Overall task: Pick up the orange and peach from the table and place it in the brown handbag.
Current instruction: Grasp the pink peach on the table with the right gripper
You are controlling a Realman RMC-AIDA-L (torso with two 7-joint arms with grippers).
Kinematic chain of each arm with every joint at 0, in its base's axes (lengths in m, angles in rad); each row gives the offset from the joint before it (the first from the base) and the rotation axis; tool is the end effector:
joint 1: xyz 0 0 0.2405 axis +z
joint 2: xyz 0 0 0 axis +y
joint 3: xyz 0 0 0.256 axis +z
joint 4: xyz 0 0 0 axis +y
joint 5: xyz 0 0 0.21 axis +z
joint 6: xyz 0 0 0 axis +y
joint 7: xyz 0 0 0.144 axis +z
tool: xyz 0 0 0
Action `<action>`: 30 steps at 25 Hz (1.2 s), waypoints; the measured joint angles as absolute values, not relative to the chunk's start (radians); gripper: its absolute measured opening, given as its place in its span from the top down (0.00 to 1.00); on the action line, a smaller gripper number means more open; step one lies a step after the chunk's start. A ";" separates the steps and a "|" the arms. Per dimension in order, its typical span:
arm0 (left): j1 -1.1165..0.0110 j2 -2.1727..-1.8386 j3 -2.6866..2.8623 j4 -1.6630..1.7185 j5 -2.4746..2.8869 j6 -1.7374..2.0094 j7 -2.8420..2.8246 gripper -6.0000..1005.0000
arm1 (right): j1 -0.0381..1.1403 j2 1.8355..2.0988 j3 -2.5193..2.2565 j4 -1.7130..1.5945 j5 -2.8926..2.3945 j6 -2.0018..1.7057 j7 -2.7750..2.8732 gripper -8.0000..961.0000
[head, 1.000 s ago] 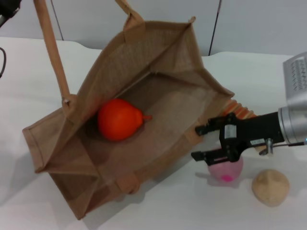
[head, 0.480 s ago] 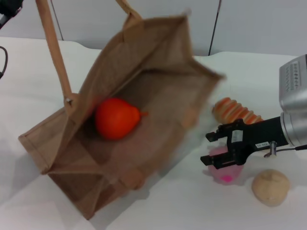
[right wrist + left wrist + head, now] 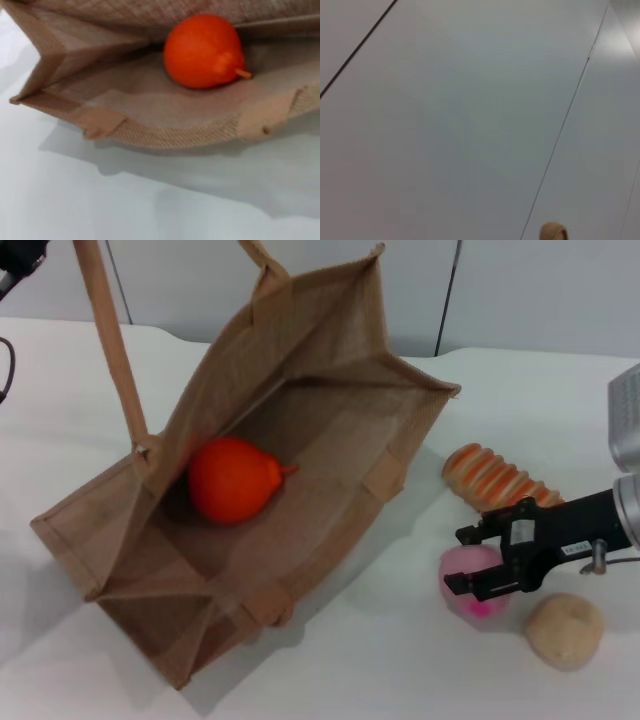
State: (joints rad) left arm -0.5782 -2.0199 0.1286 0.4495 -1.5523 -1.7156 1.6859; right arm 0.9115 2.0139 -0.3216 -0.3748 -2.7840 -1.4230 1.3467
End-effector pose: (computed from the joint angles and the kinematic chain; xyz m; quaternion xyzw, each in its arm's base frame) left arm -0.2619 0.3519 0.1097 -0.7071 -0.2571 -0.5956 0.2815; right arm 0.2463 0.3746 -0.0306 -0.9857 0.1624 0.0191 0.0414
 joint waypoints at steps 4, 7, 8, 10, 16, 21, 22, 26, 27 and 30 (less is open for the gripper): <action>-0.577 -2.021 0.128 0.449 -1.552 -1.713 1.686 0.85 | 0.898 2.014 -0.345 -0.391 -2.783 -1.414 1.380 0.27; -0.577 -2.021 0.129 0.449 -1.552 -1.713 1.686 0.85 | 0.892 2.014 -0.363 -0.398 -2.782 -1.414 1.398 0.28; -0.576 -2.021 0.129 0.449 -1.552 -1.713 1.686 0.85 | 0.891 2.014 -0.367 -0.400 -2.782 -1.415 1.401 0.28; -0.576 -2.021 0.129 0.449 -1.552 -1.713 1.686 0.84 | 0.889 2.014 -0.373 -0.404 -2.782 -1.420 1.403 0.28; -0.575 -2.022 0.131 0.449 -1.552 -1.712 1.686 0.84 | 0.887 2.014 -0.381 -0.405 -2.782 -1.422 1.403 0.28; -0.575 -2.022 0.132 0.449 -1.552 -1.712 1.686 0.84 | 0.888 2.014 -0.382 -0.405 -2.783 -1.422 1.402 0.31; -0.575 -2.022 0.132 0.449 -1.552 -1.712 1.686 0.83 | 0.888 2.014 -0.382 -0.405 -2.783 -1.423 1.401 0.32; -0.576 -2.022 0.134 0.449 -1.552 -1.712 1.686 0.83 | 0.888 2.014 -0.395 -0.406 -2.783 -1.423 1.401 0.36; -0.576 -2.022 0.134 0.449 -1.552 -1.712 1.686 0.83 | 0.888 2.014 -0.398 -0.406 -2.783 -1.423 1.400 0.37; -0.576 -2.022 0.134 0.449 -1.552 -1.711 1.686 0.83 | 0.888 2.014 -0.402 -0.407 -2.783 -1.423 1.396 0.39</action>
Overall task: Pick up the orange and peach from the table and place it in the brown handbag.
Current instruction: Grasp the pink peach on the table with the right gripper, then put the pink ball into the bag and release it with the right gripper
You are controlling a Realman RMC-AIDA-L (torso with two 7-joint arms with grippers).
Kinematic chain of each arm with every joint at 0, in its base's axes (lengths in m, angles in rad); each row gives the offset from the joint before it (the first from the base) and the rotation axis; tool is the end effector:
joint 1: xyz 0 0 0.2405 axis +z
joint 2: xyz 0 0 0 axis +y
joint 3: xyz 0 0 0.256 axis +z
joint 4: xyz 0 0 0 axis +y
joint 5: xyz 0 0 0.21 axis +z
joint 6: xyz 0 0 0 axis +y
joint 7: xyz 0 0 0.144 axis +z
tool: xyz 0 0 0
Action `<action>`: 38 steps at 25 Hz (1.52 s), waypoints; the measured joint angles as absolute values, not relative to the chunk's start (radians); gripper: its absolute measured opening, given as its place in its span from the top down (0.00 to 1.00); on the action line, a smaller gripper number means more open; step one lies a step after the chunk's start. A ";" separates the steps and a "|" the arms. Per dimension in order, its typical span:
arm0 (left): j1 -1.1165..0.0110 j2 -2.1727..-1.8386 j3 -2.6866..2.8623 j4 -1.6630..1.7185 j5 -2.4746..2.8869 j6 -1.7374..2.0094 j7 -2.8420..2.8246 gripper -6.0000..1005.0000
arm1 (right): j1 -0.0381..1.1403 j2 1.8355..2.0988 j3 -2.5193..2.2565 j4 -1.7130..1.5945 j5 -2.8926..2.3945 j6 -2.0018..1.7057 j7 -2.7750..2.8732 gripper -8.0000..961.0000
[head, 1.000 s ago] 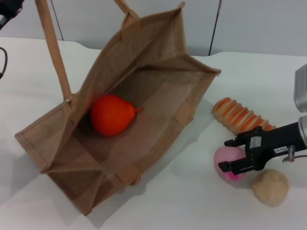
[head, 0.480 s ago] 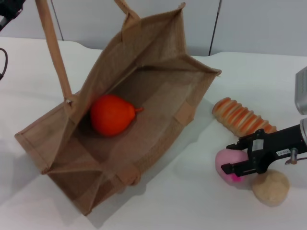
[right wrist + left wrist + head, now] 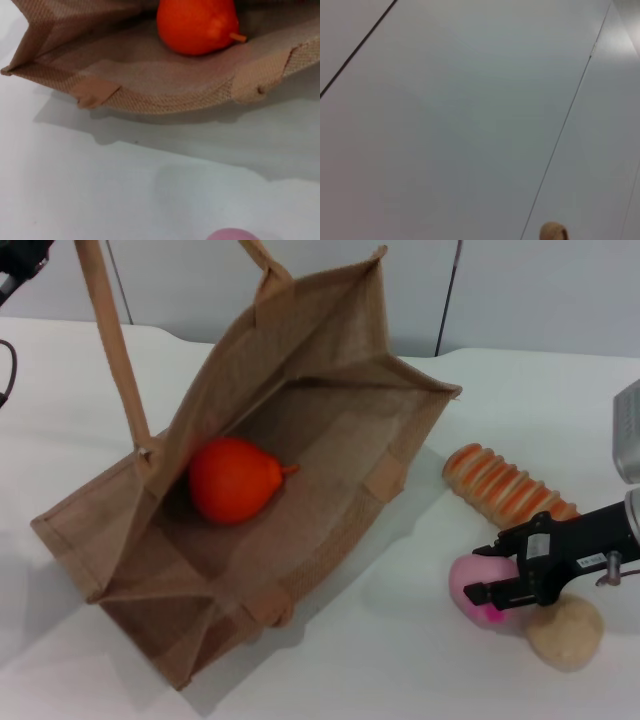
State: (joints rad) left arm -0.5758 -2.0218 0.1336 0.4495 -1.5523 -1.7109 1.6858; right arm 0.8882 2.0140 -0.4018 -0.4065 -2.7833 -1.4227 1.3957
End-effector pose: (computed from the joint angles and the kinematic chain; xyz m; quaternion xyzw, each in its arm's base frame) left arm -0.2626 0.3516 0.1083 -0.7074 -0.2600 -0.5938 0.2816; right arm 0.2577 0.3706 -0.0265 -0.9837 0.1747 -0.0159 0.0383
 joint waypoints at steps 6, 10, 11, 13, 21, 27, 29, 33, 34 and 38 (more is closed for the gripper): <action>-0.575 -2.022 0.134 0.449 -1.552 -1.710 1.686 0.82 | 0.887 2.018 -0.401 -0.420 -2.779 -1.429 1.380 0.42; -0.575 -2.022 0.134 0.449 -1.552 -1.710 1.686 0.82 | 0.887 2.019 -0.394 -0.425 -2.777 -1.436 1.369 0.45; -0.575 -2.022 0.134 0.449 -1.552 -1.710 1.686 0.82 | 0.887 2.019 -0.393 -0.429 -2.777 -1.440 1.368 0.46; -0.575 -2.022 0.134 0.449 -1.552 -1.710 1.686 0.82 | 0.887 2.019 -0.389 -0.438 -2.777 -1.451 1.363 0.47; -0.576 -2.022 0.135 0.449 -1.552 -1.710 1.686 0.81 | 0.876 2.019 -0.373 -0.466 -2.749 -1.483 1.342 0.48; -0.587 -2.023 0.140 0.449 -1.534 -1.701 1.686 0.81 | 0.884 2.019 -0.380 -0.472 -2.654 -1.531 1.290 0.51; -0.601 -2.023 0.141 0.443 -1.519 -1.697 1.686 0.80 | 0.904 2.021 -0.382 -0.465 -2.624 -1.550 1.264 0.52; -0.628 -2.023 0.141 0.438 -1.491 -1.690 1.686 0.80 | 0.968 2.023 -0.384 -0.416 -2.584 -1.563 1.223 0.53; -0.642 -2.024 0.141 0.438 -1.477 -1.687 1.685 0.80 | 0.984 2.024 -0.384 -0.400 -2.576 -1.561 1.214 0.53; -0.665 -2.025 0.142 0.437 -1.462 -1.686 1.682 0.80 | 1.051 2.025 -0.384 -0.339 -2.545 -1.514 1.182 0.53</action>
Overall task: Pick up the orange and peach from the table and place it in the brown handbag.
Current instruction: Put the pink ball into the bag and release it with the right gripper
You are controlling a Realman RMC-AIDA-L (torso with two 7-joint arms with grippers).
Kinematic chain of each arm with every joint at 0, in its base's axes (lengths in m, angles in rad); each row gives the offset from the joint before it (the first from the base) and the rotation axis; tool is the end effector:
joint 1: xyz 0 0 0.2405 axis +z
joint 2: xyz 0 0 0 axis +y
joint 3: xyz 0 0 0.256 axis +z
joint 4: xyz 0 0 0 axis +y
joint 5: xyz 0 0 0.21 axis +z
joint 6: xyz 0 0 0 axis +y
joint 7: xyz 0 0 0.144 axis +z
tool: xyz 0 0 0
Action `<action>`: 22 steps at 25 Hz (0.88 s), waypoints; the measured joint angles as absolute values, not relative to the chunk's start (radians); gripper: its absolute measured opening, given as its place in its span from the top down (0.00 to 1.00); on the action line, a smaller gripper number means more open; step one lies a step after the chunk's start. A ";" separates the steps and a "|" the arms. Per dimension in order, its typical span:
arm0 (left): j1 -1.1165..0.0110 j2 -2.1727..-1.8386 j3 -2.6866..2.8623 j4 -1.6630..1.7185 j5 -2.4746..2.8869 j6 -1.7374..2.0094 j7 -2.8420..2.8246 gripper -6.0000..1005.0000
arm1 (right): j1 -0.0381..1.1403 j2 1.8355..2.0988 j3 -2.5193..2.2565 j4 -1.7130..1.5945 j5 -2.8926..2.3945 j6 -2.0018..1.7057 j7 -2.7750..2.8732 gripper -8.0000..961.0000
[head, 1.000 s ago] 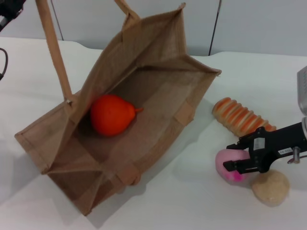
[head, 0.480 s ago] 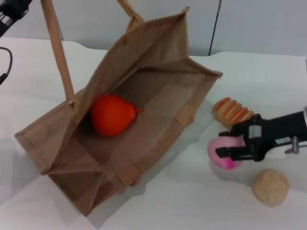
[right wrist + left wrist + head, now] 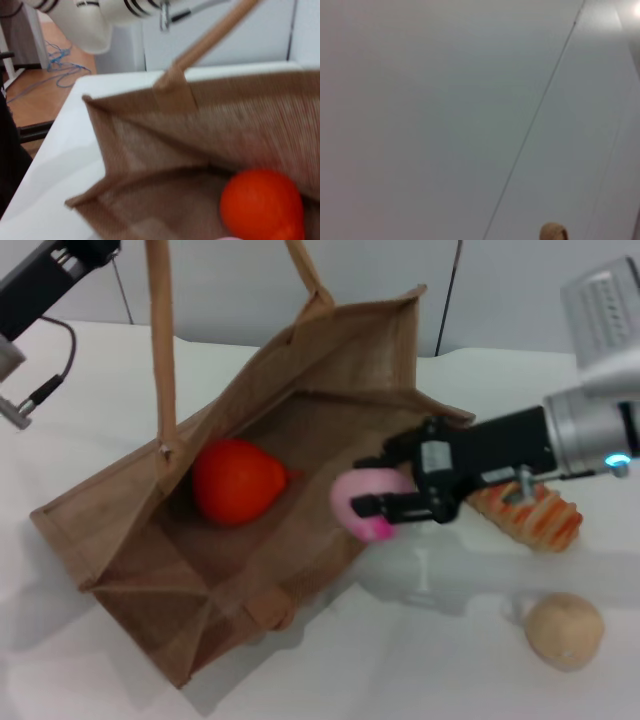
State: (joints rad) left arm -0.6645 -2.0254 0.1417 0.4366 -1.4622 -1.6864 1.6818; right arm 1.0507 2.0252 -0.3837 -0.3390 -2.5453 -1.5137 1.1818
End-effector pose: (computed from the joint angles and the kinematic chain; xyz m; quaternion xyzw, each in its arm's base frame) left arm -0.2332 0.3736 0.0905 -0.7416 -0.2546 -0.5736 0.2370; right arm 0.1572 0.3952 -0.0397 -0.9914 0.0146 0.1298 0.0106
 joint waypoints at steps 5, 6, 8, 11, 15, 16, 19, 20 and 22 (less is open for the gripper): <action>-0.690 -2.021 0.143 0.417 -1.450 -1.686 1.681 0.79 | 1.120 2.026 -0.382 -0.247 -2.530 -1.350 1.174 0.53; -0.693 -2.021 0.143 0.415 -1.449 -1.687 1.681 0.79 | 1.131 2.027 -0.382 -0.228 -2.529 -1.308 1.173 0.53; -0.699 -2.021 0.143 0.414 -1.448 -1.687 1.680 0.79 | 1.156 2.029 -0.383 -0.186 -2.529 -1.218 1.168 0.54; -0.701 -2.022 0.143 0.414 -1.448 -1.690 1.679 0.79 | 1.186 2.031 -0.375 -0.124 -2.519 -1.096 1.145 0.54; -0.703 -2.022 0.143 0.414 -1.448 -1.694 1.678 0.78 | 1.218 2.033 -0.371 -0.048 -2.472 -0.938 1.085 0.54; -0.704 -2.022 0.143 0.414 -1.448 -1.695 1.677 0.78 | 1.223 2.033 -0.368 -0.031 -2.455 -0.907 1.053 0.54; -0.707 -2.023 0.143 0.414 -1.448 -1.695 1.677 0.78 | 1.223 2.035 -0.350 0.005 -2.408 -0.872 0.933 0.53; -0.707 -2.023 0.143 0.414 -1.448 -1.695 1.677 0.78 | 1.218 2.036 -0.339 0.019 -2.390 -0.868 0.883 0.53; -0.706 -2.023 0.143 0.414 -1.448 -1.695 1.677 0.78 | 1.204 2.036 -0.306 0.041 -2.359 -0.864 0.787 0.53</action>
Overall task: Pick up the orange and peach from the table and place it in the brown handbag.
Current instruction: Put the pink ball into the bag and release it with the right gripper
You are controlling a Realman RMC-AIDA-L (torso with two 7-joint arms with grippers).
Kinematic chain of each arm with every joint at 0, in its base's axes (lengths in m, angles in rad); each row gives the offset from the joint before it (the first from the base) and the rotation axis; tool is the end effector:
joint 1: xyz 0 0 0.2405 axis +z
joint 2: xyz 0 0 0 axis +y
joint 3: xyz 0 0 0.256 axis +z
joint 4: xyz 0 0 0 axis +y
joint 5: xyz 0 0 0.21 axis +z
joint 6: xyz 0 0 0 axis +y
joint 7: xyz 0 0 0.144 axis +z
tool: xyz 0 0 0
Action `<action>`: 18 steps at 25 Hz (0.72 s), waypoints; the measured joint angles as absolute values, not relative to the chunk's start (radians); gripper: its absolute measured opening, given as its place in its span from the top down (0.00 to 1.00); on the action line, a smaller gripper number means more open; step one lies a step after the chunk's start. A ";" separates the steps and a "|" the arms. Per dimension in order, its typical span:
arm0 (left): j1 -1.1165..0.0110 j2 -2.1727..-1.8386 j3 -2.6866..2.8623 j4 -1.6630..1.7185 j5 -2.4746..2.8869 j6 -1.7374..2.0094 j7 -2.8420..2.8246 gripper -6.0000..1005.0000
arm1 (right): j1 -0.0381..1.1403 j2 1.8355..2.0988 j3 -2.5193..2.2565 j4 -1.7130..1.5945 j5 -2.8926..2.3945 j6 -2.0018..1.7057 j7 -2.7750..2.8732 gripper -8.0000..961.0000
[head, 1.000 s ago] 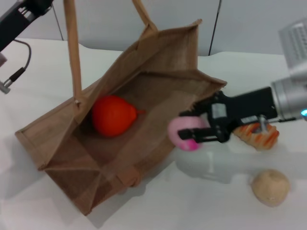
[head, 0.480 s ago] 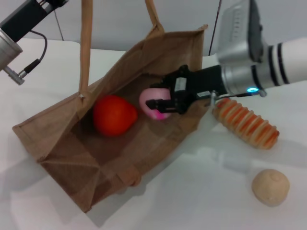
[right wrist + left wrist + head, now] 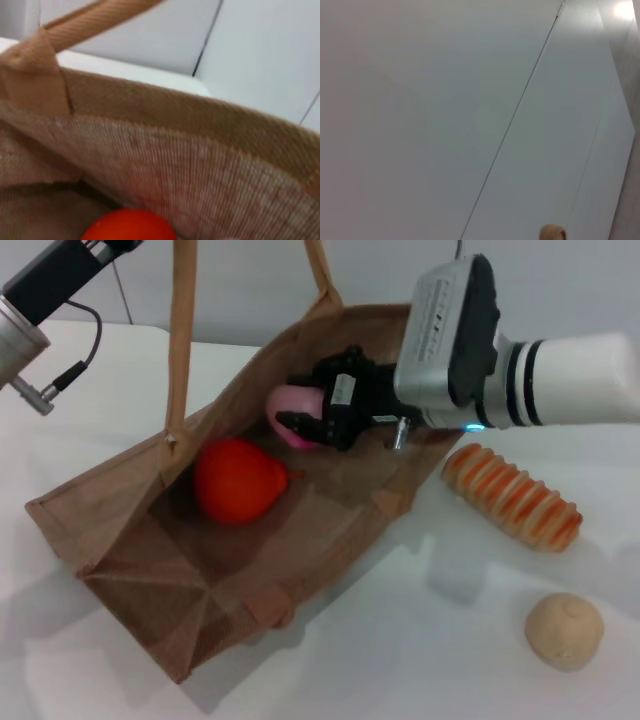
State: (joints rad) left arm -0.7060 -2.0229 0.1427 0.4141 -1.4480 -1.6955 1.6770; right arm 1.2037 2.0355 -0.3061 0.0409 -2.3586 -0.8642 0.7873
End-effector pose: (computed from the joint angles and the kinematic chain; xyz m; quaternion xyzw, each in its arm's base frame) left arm -0.2172 0.3811 0.0852 -0.7482 -0.2466 -0.5786 0.2112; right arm 0.1174 0.4351 -0.1062 -0.9744 -0.0634 0.1059 0.1877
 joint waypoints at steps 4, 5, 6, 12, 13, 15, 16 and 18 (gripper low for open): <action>-0.702 -2.023 0.141 0.414 -1.450 -1.697 1.677 0.77 | 1.152 2.035 -0.187 0.072 -2.337 -0.864 0.577 0.53; -0.700 -2.023 0.139 0.414 -1.451 -1.697 1.678 0.77 | 1.152 2.035 -0.187 0.072 -2.337 -0.864 0.577 0.53; -0.698 -2.024 0.137 0.414 -1.453 -1.697 1.680 0.77 | 1.141 2.035 -0.165 0.078 -2.337 -0.864 0.545 0.53; -0.685 -2.025 0.130 0.414 -1.457 -1.694 1.685 0.77 | 1.077 2.029 -0.030 0.118 -2.336 -0.884 0.363 0.40; -0.683 -2.025 0.130 0.414 -1.457 -1.692 1.685 0.77 | 1.066 2.029 -0.015 0.119 -2.336 -0.896 0.346 0.36; -0.680 -2.025 0.130 0.414 -1.457 -1.689 1.686 0.76 | 1.042 2.028 0.015 0.118 -2.336 -0.925 0.328 0.28; -0.679 -2.025 0.130 0.414 -1.457 -1.688 1.688 0.76 | 1.031 2.027 0.025 0.115 -2.336 -0.943 0.325 0.22; -0.676 -2.025 0.130 0.414 -1.457 -1.685 1.695 0.76 | 1.002 2.025 0.047 0.110 -2.336 -0.991 0.322 0.10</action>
